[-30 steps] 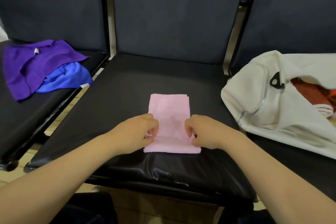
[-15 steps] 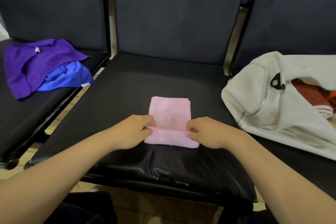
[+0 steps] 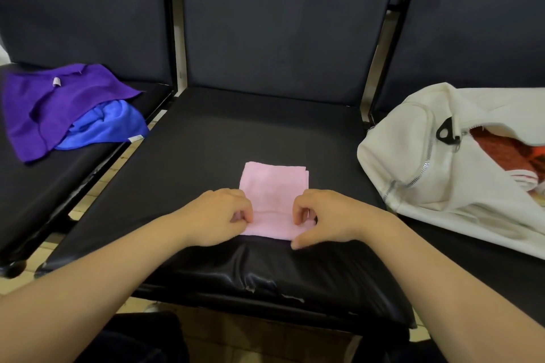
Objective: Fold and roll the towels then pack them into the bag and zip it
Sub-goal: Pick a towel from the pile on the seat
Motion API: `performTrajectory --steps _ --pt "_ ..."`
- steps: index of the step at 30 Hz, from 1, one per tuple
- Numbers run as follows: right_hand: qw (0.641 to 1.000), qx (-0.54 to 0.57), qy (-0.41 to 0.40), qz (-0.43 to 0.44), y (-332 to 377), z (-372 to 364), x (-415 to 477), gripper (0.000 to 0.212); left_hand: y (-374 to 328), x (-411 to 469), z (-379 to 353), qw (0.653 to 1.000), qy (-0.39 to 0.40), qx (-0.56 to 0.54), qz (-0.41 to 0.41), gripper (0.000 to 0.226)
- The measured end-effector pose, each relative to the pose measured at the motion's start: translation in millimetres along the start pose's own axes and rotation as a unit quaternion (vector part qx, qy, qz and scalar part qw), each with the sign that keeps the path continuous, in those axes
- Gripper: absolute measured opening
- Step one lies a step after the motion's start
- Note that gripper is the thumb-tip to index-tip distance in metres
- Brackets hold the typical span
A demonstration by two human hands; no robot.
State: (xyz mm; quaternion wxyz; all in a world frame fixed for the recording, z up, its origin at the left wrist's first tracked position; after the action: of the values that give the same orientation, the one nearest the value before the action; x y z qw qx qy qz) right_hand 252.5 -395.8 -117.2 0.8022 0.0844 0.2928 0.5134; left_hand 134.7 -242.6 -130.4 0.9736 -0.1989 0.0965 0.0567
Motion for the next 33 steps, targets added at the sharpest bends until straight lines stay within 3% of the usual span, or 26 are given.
performTrajectory --steps 3,6,8,14,18,22,24,27,33 --pt "1.0 -0.017 0.022 -0.008 -4 -5 1 0.032 6 -2 1 0.999 0.045 -0.004 0.004 0.023" --pt "0.998 -0.051 -0.027 -0.002 -2 -2 4 0.002 9 -2 0 0.999 0.04 0.02 0.009 0.022" --pt "0.998 -0.044 -0.05 -0.018 -1 0 4 0.012 9 0 0 0.999 0.015 0.027 0.017 0.015" --pt "0.996 0.023 -0.046 -0.069 -9 1 3 0.012 20 2 0 0.994 -0.033 -0.07 0.08 0.007" --pt "0.986 -0.074 -0.118 -0.097 -10 1 8 0.014 20 3 -4 0.989 -0.065 -0.039 0.131 0.013" --pt "0.988 -0.072 -0.137 -0.028 -1 6 9 0.012 13 4 3 0.988 -0.146 0.012 0.042 0.01" --pt "0.995 -0.054 -0.085 0.0 1 1 8 0.025 10 5 1 0.996 -0.092 0.003 0.0 0.018" --pt "0.996 -0.076 -0.044 -0.01 -2 -5 9 0.033 15 4 -6 0.999 -0.003 0.025 0.027 0.037" --pt "0.993 -0.057 -0.094 -0.049 -2 2 9 0.022 21 7 -4 0.996 -0.05 -0.013 0.068 0.018"
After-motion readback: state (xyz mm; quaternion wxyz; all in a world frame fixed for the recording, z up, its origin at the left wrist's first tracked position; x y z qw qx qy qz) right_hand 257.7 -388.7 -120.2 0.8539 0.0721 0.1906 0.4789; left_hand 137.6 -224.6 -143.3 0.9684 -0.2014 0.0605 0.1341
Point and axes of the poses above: each hand's wrist, its own x-axis towards the middle knuckle, its own z-axis out of the back of the hand, y = z × x, the point moved 5 cm from there along x, towards the middle knuckle, and after that the axes turned 2 degrees about y, right-handed, at the moved point
